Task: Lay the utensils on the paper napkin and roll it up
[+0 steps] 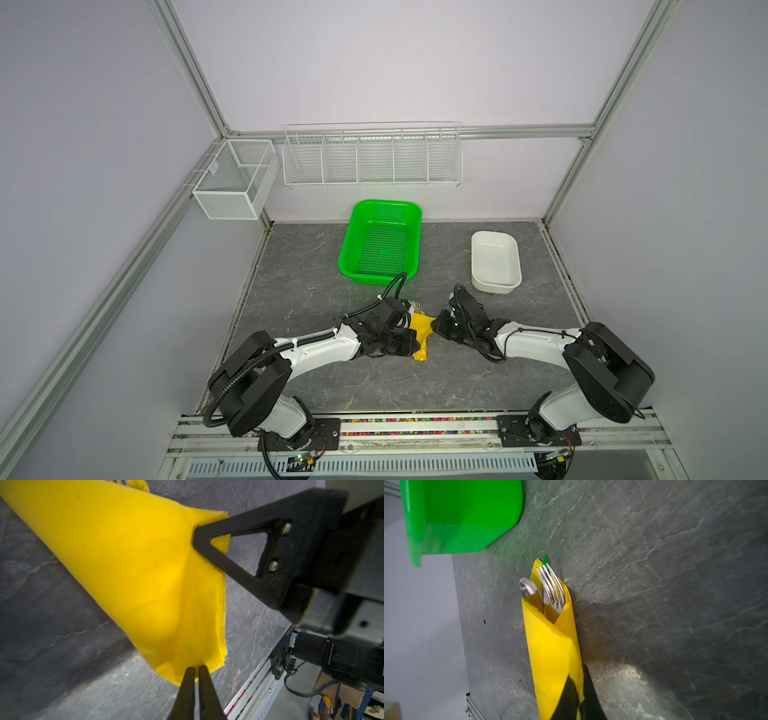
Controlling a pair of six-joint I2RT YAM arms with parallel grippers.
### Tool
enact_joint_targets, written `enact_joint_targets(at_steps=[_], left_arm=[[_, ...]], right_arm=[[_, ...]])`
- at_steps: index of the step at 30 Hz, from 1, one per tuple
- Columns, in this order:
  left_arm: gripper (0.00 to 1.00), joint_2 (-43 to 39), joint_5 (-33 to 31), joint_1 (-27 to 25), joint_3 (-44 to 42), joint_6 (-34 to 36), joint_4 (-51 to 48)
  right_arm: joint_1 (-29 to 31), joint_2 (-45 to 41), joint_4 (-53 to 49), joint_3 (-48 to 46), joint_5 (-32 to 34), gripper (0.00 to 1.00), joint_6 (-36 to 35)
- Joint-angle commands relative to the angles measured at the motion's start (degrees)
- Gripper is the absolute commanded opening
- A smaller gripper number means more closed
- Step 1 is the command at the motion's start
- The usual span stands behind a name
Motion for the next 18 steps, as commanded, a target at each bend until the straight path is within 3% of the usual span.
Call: enact_joint_targets(at_steps=[1,18], left_arm=[[0.09,1.5,2.4,0.3,1.6,0.8,-0.2],[0.12,8.1,4.7,0.3,3.4,4.3,-3.0]], right_arm=[[-0.5,-0.9,0.7,-0.6,0.3,0.07,-0.3],[-0.8,0.9,0.0,0.2,-0.2,0.08,-0.5]])
